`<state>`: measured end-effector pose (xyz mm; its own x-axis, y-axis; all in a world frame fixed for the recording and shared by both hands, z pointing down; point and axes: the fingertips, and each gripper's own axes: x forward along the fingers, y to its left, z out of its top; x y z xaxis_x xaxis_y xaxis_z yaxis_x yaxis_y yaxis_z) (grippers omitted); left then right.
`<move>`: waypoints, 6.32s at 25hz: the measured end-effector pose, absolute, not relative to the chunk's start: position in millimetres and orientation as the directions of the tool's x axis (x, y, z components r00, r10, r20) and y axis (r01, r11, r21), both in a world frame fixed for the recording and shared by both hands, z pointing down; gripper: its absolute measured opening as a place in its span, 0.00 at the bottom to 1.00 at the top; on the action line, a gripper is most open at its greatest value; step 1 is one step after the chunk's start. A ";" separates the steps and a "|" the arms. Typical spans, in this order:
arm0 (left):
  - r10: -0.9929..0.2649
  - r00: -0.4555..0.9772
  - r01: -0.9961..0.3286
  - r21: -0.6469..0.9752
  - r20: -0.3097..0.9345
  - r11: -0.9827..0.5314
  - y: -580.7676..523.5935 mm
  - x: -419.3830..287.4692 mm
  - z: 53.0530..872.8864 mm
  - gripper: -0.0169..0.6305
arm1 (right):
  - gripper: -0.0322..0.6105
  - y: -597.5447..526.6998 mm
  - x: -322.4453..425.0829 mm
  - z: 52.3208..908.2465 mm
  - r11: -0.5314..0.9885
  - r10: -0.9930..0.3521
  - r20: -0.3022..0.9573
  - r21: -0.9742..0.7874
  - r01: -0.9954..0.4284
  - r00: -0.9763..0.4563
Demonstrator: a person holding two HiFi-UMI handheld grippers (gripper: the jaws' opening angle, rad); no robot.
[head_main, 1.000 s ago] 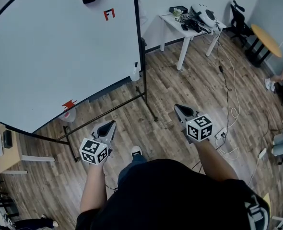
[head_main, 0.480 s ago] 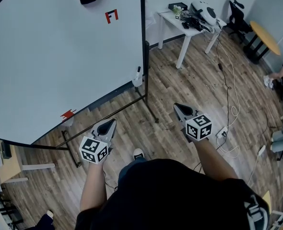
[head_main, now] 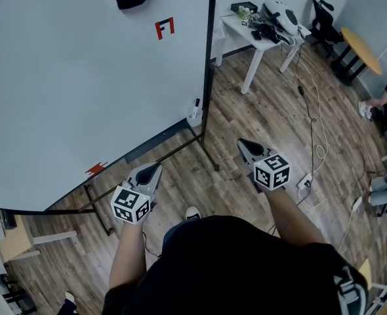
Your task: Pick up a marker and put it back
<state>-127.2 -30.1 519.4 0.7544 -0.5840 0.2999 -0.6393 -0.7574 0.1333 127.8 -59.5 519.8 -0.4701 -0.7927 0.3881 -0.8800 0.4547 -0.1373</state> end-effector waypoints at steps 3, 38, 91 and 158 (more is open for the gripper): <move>-0.572 0.764 -0.628 0.139 0.299 -0.766 -46.6 -131.9 517.4 0.05 | 0.05 -79.5 118.1 514.0 0.450 -0.796 0.390 -0.132 -0.883 -0.463; -0.540 0.768 -0.614 0.154 0.345 -0.774 -144.1 -124.8 525.0 0.05 | 0.05 -219.8 100.6 542.8 0.483 -0.749 0.420 -0.184 -0.856 -0.513; -0.611 0.654 -0.742 0.223 0.446 -0.632 -206.5 -106.1 565.2 0.05 | 0.17 -327.8 55.2 688.4 0.609 -0.453 0.575 -0.359 -0.708 -0.681; -0.553 0.755 -0.626 0.139 0.352 -0.767 -104.5 -129.9 517.2 0.05 | 0.16 -208.3 109.6 509.8 0.514 -0.763 0.357 -0.170 -0.841 -0.538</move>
<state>-129.9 -104.5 517.2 0.7554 -0.5527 0.3521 -0.6262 -0.7672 0.1391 109.6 -208.3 509.8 -0.5383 -0.7635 0.3569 -0.8410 0.5136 -0.1698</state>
